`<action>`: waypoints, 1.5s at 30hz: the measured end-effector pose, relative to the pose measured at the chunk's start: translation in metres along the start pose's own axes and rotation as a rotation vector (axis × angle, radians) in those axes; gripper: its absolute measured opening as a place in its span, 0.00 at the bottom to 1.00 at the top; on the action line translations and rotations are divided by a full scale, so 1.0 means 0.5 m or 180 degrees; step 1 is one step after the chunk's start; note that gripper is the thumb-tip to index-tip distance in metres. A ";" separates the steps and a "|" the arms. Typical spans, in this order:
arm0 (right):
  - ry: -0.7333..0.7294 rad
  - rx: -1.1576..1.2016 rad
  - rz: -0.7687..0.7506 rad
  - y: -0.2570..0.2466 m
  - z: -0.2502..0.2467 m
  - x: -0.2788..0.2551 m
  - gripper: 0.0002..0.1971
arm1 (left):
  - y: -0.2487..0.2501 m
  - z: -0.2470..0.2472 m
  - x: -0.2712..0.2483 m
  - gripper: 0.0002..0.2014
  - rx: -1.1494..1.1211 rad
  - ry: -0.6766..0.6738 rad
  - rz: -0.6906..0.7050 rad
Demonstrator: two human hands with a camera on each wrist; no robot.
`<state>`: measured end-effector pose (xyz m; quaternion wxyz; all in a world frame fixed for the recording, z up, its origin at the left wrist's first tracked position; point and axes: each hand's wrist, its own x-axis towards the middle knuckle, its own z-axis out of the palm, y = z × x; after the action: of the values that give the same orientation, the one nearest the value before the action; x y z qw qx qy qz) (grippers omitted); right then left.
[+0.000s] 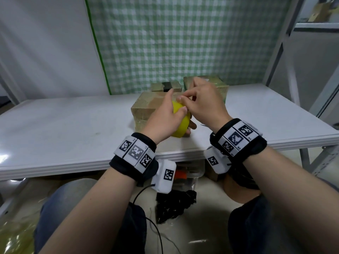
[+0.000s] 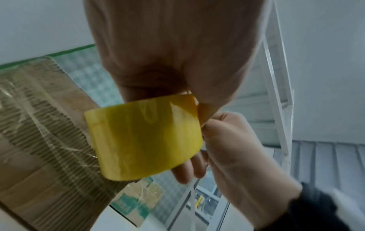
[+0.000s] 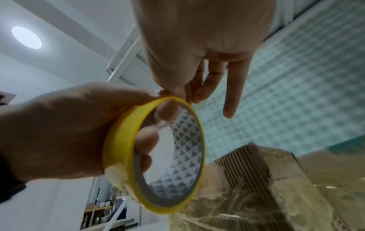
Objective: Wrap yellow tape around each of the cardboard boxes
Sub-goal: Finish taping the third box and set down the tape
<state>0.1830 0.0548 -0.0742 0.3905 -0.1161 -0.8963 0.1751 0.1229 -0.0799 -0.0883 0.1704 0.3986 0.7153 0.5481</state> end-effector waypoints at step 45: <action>-0.0505 0.0087 0.0519 -0.055 -0.037 0.004 0.07 | -0.024 -0.001 0.026 0.31 0.1182 0.0767 0.0083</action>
<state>0.1935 0.0347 -0.0500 0.3044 -0.1690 -0.9095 0.2272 0.1098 -0.0715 -0.0966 0.0003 0.3640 0.8139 0.4528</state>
